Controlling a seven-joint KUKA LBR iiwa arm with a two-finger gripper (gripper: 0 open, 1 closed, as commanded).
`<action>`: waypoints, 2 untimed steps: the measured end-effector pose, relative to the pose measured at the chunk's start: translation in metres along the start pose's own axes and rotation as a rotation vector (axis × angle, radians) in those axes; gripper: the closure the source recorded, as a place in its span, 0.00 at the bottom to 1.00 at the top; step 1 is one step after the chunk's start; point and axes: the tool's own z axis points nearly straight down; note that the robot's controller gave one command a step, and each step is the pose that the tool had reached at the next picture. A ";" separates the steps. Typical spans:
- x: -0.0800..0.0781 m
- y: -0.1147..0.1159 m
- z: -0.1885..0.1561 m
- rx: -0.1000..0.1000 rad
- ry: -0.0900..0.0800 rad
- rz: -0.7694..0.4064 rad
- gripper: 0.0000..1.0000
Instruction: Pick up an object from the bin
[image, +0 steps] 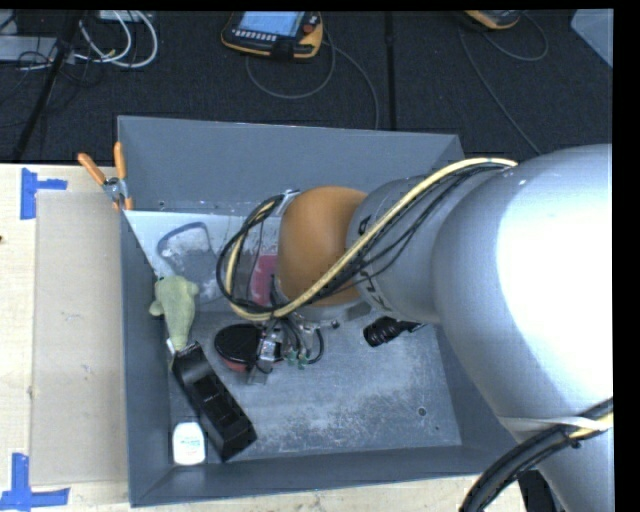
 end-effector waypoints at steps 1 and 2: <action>0.000 0.000 -0.002 0.000 0.001 0.000 1.00; 0.000 0.000 -0.006 0.000 0.001 0.001 1.00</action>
Offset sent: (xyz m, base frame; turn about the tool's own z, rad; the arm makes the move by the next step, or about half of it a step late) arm 0.0001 0.0001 0.0098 0.0000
